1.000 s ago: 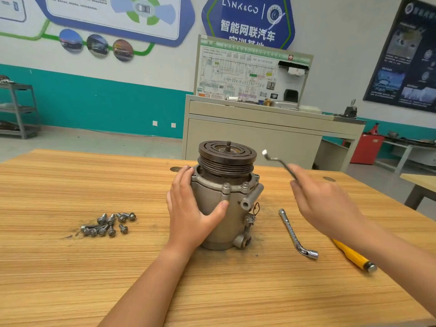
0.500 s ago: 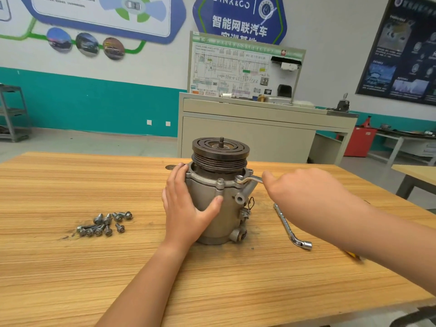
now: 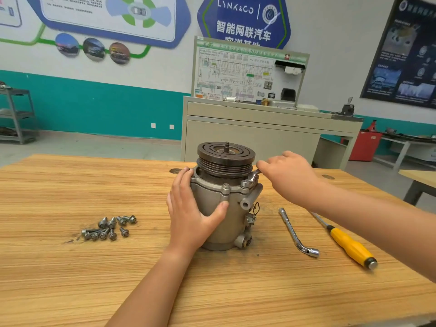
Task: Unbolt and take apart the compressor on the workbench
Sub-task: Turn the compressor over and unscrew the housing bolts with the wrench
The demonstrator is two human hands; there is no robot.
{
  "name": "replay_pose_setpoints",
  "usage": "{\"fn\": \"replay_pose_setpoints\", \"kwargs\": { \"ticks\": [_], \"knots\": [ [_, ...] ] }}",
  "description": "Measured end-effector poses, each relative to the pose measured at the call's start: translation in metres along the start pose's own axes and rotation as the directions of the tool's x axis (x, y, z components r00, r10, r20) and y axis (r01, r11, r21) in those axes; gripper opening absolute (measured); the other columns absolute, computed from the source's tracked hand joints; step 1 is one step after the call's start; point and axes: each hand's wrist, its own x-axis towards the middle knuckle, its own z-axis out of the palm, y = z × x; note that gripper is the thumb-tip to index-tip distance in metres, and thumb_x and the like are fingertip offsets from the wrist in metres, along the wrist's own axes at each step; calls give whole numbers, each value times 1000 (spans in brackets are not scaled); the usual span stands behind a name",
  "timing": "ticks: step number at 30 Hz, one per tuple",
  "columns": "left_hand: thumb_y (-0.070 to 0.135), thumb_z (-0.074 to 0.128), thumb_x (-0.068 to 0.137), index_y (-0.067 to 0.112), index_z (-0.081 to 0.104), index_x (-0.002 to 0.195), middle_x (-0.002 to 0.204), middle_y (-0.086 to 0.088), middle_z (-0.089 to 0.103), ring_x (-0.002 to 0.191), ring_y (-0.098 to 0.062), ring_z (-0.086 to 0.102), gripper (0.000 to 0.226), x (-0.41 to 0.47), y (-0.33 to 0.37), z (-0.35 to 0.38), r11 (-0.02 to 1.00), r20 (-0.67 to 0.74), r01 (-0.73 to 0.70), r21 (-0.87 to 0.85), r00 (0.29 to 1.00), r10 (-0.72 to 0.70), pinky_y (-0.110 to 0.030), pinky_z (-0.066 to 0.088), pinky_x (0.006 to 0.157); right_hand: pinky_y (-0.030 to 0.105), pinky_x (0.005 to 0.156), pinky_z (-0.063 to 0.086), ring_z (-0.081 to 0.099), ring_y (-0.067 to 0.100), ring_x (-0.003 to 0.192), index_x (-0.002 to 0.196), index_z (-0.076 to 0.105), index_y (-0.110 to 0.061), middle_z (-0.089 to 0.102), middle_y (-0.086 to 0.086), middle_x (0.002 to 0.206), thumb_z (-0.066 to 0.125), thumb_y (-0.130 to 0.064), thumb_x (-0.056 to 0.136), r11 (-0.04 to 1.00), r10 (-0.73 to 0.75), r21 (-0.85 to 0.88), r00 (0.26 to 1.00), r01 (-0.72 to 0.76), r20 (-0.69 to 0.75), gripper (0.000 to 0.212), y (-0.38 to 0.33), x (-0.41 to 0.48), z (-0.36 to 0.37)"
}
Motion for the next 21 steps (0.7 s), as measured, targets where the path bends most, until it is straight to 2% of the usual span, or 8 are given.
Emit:
{"fn": "replay_pose_setpoints", "kwargs": {
  "ticks": [4, 5, 6, 8, 10, 14, 17, 21],
  "knots": [
    [56, 55, 67, 10, 30, 140, 139, 7, 25, 135, -16, 27, 90, -1, -2, 0, 1000, 21, 7, -21, 1000, -7, -49, 29, 111, 31, 91, 39, 59, 22, 93, 123, 41, -15, 62, 2, 103, 41, -3, 92, 1000, -25, -10, 998, 25, -62, 33, 6, 1, 5],
    [56, 55, 67, 10, 30, 140, 139, 7, 25, 134, -14, 25, 91, 0, -3, 0, 1000, 24, 7, -27, 1000, -6, -47, 28, 112, 30, 86, 42, 59, 21, 87, 125, 40, -16, 63, 1, 99, 39, -5, 93, 1000, -7, 1, 997, 7, -74, 33, 11, -3, 2],
    [56, 55, 67, 10, 30, 140, 139, 7, 24, 134, -12, 25, 91, 0, -3, 0, 1000, 25, 4, -29, 1000, -4, -45, 28, 112, 28, 73, 44, 57, 20, 78, 127, 39, -17, 62, 0, 92, 37, -8, 95, 999, 29, 28, 995, -27, -92, 33, 17, -9, -3],
    [56, 55, 67, 8, 31, 140, 139, 6, 25, 133, -11, 24, 90, 1, -4, 1, 1000, 21, -1, -24, 1000, 2, -42, 27, 112, 26, 49, 35, 49, 19, 60, 131, 38, -19, 61, -1, 81, 33, -18, 98, 989, 111, 110, 985, -97, -133, 33, 25, -25, -12],
    [55, 55, 67, 6, 33, 139, 140, 1, 29, 134, -15, 27, 90, 2, -4, 1, 1000, 19, 2, -14, 1000, -2, -45, 28, 112, 24, 42, 28, 44, 19, 53, 131, 36, -21, 61, -2, 76, 29, -26, 98, 983, 132, 148, 982, -112, -134, 33, 24, -42, -22],
    [54, 54, 67, 4, 33, 138, 143, -11, 34, 134, -24, 30, 89, -1, -3, -1, 1000, 25, 6, 15, 1000, -6, -52, 29, 109, 25, 42, 29, 43, 16, 52, 133, 22, -30, 51, -6, 66, 30, -24, 98, 978, 92, 190, 996, -88, -11, 36, 13, -63, -30],
    [55, 53, 67, 4, 33, 139, 144, -11, 33, 134, -25, 30, 90, -1, -1, -2, 1000, 34, 11, 28, 999, -12, -55, 30, 108, 25, 40, 24, 34, 11, 49, 136, 23, -30, 39, -6, 58, 34, -17, 95, 973, 77, 213, 996, -84, 42, 44, 4, -65, -33],
    [56, 53, 68, 3, 33, 139, 144, -12, 34, 134, -25, 31, 91, 0, 1, -3, 999, 35, 6, 53, 999, -8, -57, 30, 106, 26, 40, 23, 28, 13, 48, 139, 24, -24, 34, -4, 58, 37, -8, 90, 981, 87, 165, 992, -102, 96, 53, -4, -65, -41]
  ]
}}
